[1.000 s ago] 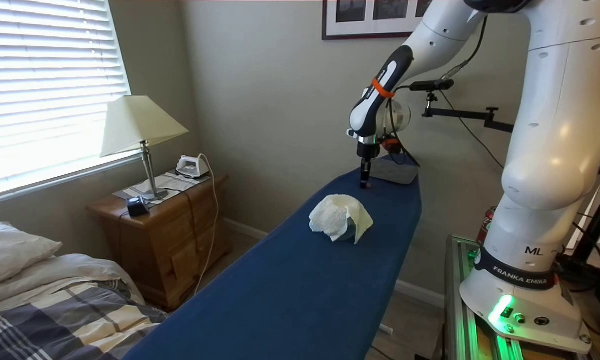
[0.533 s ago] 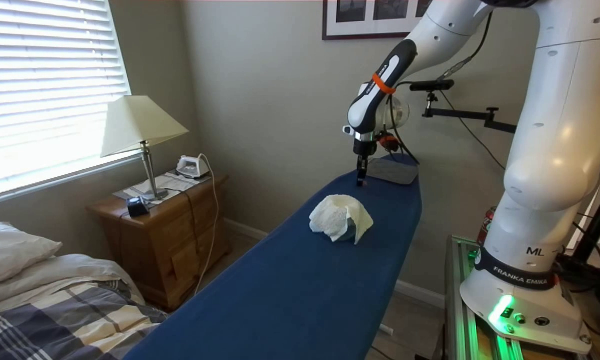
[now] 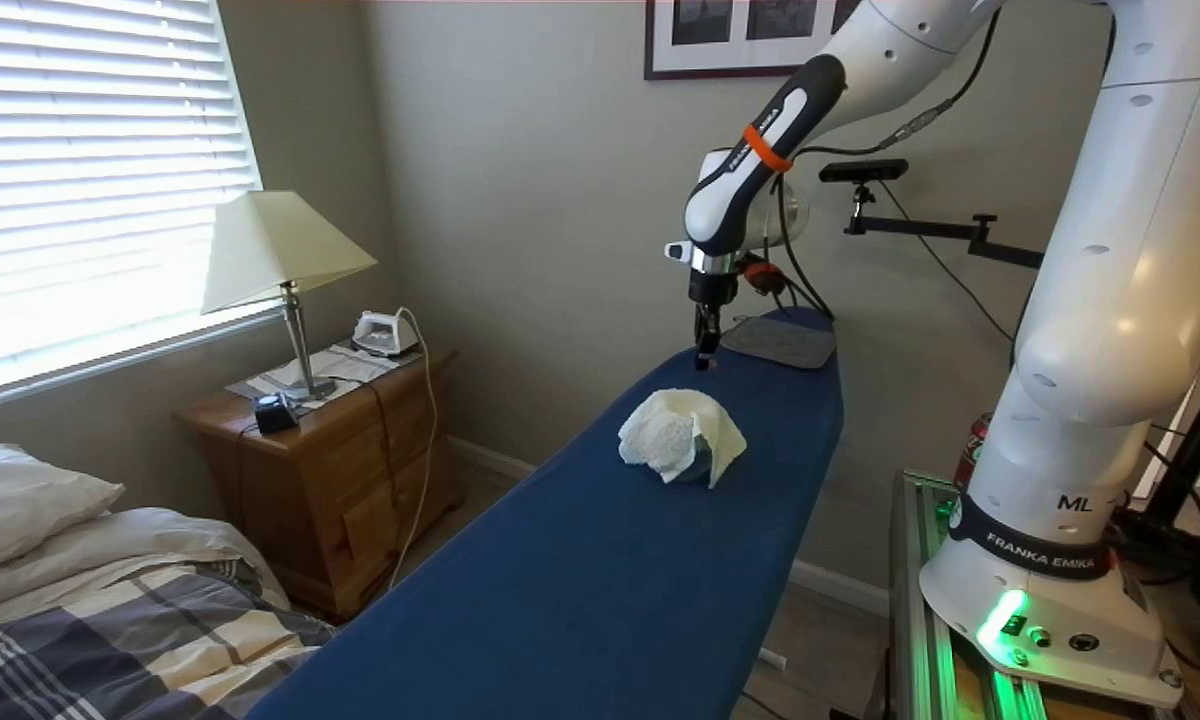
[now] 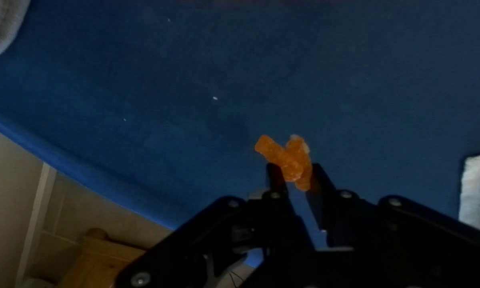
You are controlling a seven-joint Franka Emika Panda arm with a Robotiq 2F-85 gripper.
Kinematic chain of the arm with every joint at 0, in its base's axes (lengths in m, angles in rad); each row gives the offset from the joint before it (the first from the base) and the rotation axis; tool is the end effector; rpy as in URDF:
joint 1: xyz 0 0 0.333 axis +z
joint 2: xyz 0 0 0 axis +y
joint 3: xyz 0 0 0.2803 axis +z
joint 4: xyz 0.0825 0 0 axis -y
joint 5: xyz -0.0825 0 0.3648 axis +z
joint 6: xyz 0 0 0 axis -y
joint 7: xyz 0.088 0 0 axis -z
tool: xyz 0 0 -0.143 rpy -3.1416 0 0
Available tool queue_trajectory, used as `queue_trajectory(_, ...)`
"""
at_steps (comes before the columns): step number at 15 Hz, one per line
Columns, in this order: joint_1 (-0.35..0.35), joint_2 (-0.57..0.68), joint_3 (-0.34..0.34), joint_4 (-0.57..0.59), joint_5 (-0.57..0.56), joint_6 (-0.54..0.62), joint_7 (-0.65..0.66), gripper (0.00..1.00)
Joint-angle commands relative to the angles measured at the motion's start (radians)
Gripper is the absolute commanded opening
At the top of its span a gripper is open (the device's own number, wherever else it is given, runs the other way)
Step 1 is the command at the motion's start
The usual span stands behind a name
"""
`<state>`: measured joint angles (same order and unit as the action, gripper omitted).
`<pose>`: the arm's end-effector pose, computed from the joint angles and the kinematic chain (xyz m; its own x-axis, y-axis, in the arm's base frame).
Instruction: Put the light blue cloth on the glass cup and then put the orange object on the light blue cloth
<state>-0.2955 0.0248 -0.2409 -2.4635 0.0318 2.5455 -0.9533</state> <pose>0.4062 -0.2419 0.2342 0.9232 0.3819 0.0444 0.3803 -0.9240 0.0393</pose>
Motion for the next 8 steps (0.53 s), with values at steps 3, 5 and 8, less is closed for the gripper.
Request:
queue_trajectory(3, 0.050, -0.089, 0.018, -0.043, -0.019, -0.036, -0.009, 0.27)
queue_trajectory(5, 0.069, -0.108, 0.027, -0.052, -0.017, -0.043, -0.014, 0.25)
queue_trajectory(8, 0.096, -0.128, 0.039, -0.055, -0.019, -0.059, -0.017, 0.22)
